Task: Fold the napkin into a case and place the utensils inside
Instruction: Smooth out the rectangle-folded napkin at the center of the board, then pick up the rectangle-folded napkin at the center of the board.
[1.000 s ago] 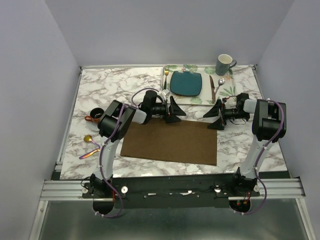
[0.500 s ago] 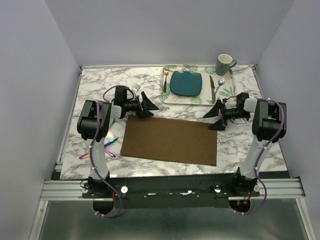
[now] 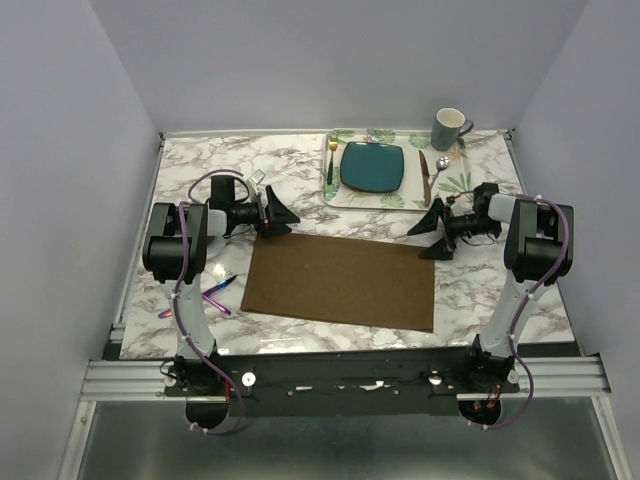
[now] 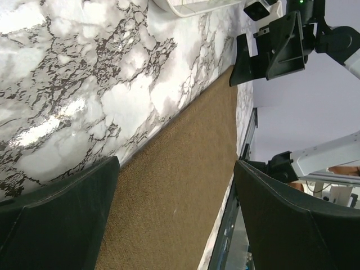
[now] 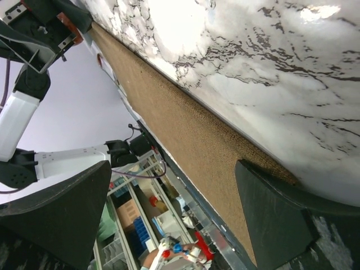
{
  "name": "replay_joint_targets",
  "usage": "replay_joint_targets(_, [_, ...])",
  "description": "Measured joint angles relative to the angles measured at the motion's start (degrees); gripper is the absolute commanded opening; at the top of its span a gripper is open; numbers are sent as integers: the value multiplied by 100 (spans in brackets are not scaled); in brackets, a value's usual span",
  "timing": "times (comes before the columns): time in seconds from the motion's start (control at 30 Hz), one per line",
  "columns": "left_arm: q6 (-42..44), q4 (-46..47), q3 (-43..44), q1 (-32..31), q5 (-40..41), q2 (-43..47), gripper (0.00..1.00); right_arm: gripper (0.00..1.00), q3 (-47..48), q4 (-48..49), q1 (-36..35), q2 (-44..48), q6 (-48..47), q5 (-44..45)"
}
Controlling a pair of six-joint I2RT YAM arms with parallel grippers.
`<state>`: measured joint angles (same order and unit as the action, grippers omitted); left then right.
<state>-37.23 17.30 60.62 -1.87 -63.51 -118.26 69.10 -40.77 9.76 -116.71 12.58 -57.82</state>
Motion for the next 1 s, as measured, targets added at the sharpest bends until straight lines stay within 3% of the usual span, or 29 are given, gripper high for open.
replay_joint_targets(0.13, [251, -592, 236, -42, 179, 52, 99, 98, 76, -79, 0, 17, -24, 20])
replay_joint_targets(0.23, [776, -1576, 824, -144, 841, 238, 99, 98, 98, -94, 0, 122, -68, 20])
replay_joint_targets(0.33, [1276, -2420, 1021, -330, 1665, 1010, 99, 97, 166, -291, 0, 592, -221, 22])
replay_joint_targets(0.5, [1851, -3764, 1001, -535, 2859, 2673, 82, 94, 216, -619, -4, 1753, -605, 201])
replay_joint_targets(0.53, [1954, -3965, 920, -540, 3099, 2883, 74, 91, 160, -656, -4, 2002, -682, 271])
replay_joint_targets(0.63, [2232, -4481, 413, -555, 3641, 3283, 65, 83, -170, -737, -9, 2531, -881, 448])
replay_joint_targets(0.83, [2544, -5340, -280, -1226, 4339, 3167, 55, 74, -951, -822, -179, 2719, -1062, 697])
replay_joint_targets(1.0, [2527, -5324, -297, -1665, 4636, 2813, 52, 66, -1196, -730, -420, 2712, -1025, 898])
